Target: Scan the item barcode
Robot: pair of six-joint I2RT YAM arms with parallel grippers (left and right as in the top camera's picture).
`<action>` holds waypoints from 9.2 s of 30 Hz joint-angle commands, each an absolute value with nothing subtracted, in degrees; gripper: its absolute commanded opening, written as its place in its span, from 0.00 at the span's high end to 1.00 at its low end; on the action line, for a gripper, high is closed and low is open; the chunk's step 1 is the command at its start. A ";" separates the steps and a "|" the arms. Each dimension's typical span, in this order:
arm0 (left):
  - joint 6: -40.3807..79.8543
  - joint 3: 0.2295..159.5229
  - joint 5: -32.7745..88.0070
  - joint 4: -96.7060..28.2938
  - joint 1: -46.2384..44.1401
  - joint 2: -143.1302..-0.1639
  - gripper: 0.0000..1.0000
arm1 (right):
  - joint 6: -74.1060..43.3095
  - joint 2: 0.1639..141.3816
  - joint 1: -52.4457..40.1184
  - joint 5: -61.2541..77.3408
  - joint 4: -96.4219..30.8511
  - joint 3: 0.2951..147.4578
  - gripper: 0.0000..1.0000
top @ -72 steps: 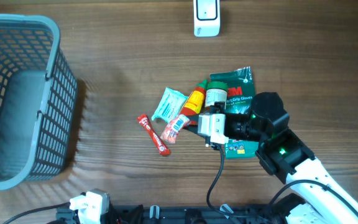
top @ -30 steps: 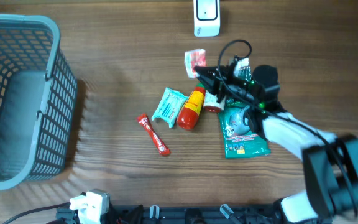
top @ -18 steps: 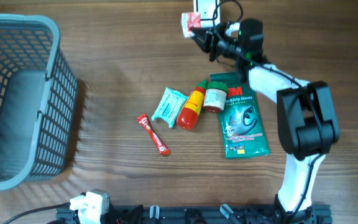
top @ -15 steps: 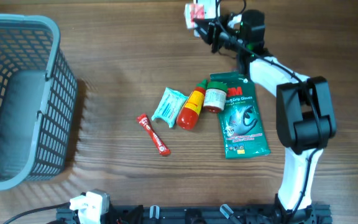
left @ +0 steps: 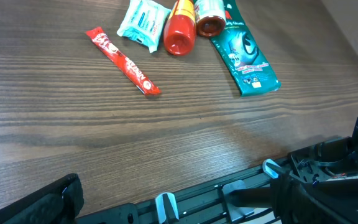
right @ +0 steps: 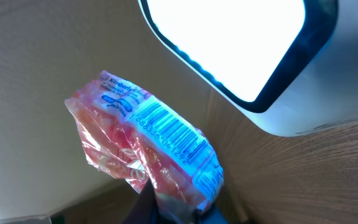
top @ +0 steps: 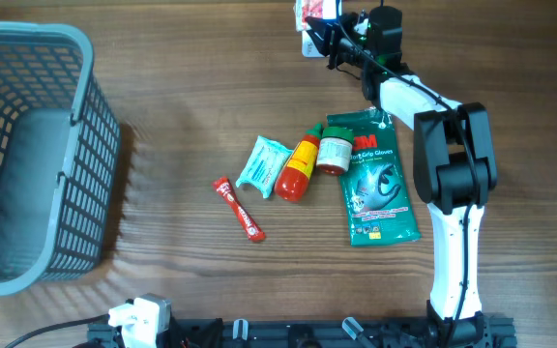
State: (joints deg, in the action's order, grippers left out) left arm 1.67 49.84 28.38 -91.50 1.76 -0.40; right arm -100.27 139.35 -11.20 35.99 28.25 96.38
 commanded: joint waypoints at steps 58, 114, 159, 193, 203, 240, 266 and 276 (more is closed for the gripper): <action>1.80 49.82 28.45 -91.37 1.72 -0.27 0.00 | -57.89 115.20 37.93 -38.94 -39.44 90.43 0.95; 1.80 49.82 28.47 -91.37 1.72 -0.27 0.00 | -32.84 112.81 -26.68 -8.91 -50.52 82.37 0.18; 1.80 49.82 28.45 -91.37 1.72 -0.27 0.00 | -19.66 111.02 -26.33 -13.67 -17.17 84.77 0.43; 1.80 49.82 28.47 -91.37 1.72 -0.27 0.00 | -16.99 122.67 -29.04 -29.61 22.41 64.42 0.32; 1.80 49.82 28.45 -91.37 1.72 -0.27 0.00 | -19.16 117.62 -34.72 -31.03 14.90 64.42 0.08; 1.80 49.82 28.45 -91.37 1.72 -0.27 0.00 | -13.85 114.93 -24.43 -5.21 13.63 67.83 0.15; 1.80 49.82 28.47 -91.37 1.72 -0.27 0.00 | -74.67 104.66 -29.45 -21.52 -27.70 67.94 0.22; 1.80 49.82 28.45 -91.37 1.72 -0.27 0.00 | -73.54 101.10 -30.44 -11.70 -39.07 74.61 0.00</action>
